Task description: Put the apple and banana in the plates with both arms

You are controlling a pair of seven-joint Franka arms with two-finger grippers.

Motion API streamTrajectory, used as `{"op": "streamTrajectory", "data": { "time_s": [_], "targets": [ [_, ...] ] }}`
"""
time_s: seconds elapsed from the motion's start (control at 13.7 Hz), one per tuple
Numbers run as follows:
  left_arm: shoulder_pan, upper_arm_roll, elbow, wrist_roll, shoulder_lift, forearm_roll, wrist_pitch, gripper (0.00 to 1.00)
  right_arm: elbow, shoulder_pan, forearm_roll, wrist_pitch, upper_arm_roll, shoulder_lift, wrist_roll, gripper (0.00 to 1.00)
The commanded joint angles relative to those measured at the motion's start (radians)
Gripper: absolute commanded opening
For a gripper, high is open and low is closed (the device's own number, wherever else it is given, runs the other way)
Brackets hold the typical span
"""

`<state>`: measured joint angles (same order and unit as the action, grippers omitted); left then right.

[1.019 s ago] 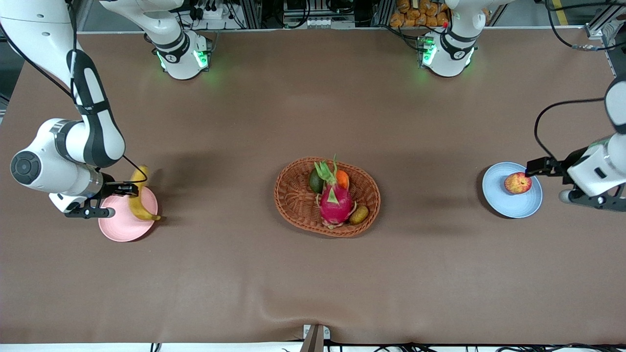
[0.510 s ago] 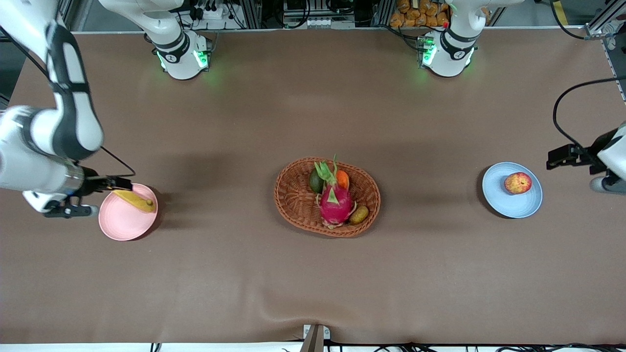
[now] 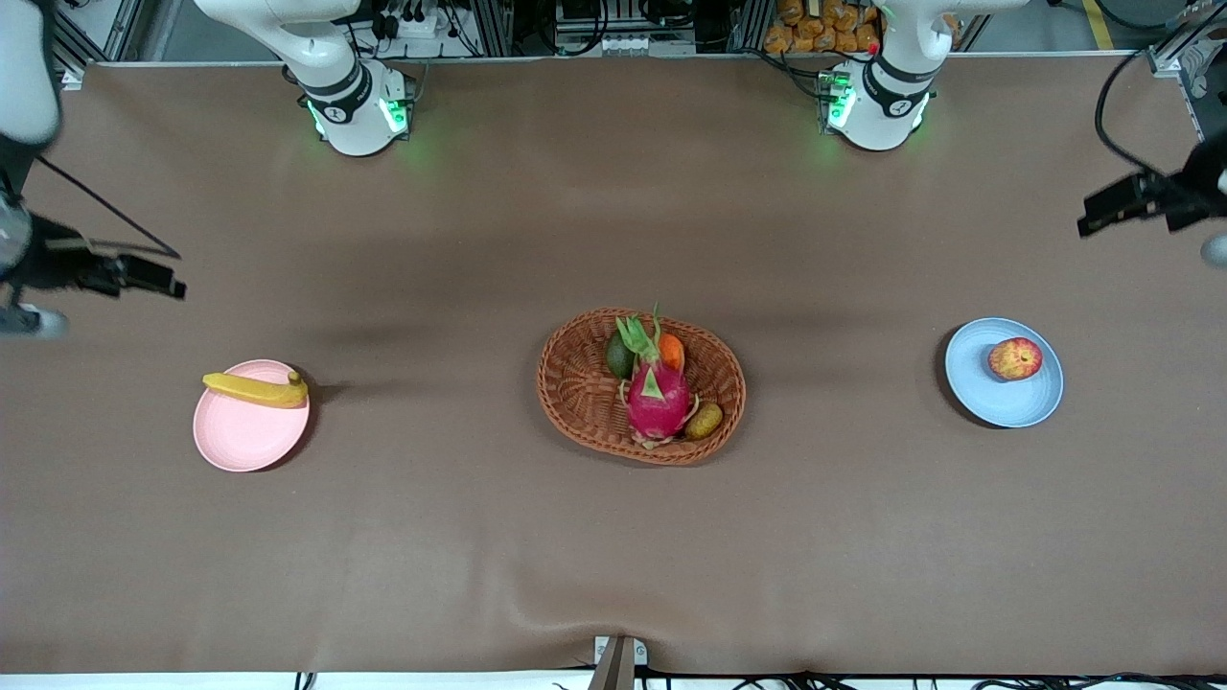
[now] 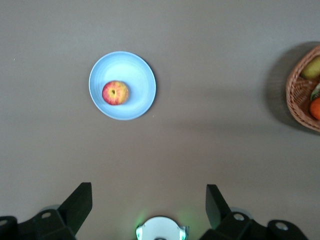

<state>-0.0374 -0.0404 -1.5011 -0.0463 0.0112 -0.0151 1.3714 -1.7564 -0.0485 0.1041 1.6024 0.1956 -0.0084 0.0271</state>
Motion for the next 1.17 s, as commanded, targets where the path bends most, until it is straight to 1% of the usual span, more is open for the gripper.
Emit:
{"op": "streamTrajectory", "data": {
  "time_s": [0.0, 0.07, 0.22, 0.44, 0.73, 1.09],
  "targets": [
    [0.002, -0.001, -0.019, -0.001, 0.055, 0.007, -0.018, 1.00, 0.130, -0.010, -0.047, -0.114, -0.025, 0.001, -0.111, 1.00],
    [0.007, -0.006, -0.014, 0.008, 0.055, 0.006, -0.017, 1.00, 0.156, -0.013, -0.066, -0.125, -0.027, 0.001, -0.110, 1.00],
    [0.008, -0.009, -0.005, 0.016, 0.056, 0.006, -0.014, 1.00, 0.202, -0.010, -0.070, -0.156, -0.025, 0.001, -0.098, 1.00],
    [0.008, -0.009, -0.005, 0.019, 0.061, 0.018, -0.012, 1.00, 0.222, -0.011, -0.122, -0.159, -0.025, 0.004, -0.035, 1.00],
    [0.008, -0.007, -0.008, 0.023, 0.056, 0.020, -0.009, 1.00, 0.254, -0.011, -0.118, -0.157, -0.024, 0.015, -0.002, 1.00],
    [0.008, -0.007, -0.010, 0.034, 0.053, 0.020, -0.006, 1.00, 0.262, -0.014, -0.119, -0.159, -0.025, 0.015, -0.001, 1.00]
  ]
}}
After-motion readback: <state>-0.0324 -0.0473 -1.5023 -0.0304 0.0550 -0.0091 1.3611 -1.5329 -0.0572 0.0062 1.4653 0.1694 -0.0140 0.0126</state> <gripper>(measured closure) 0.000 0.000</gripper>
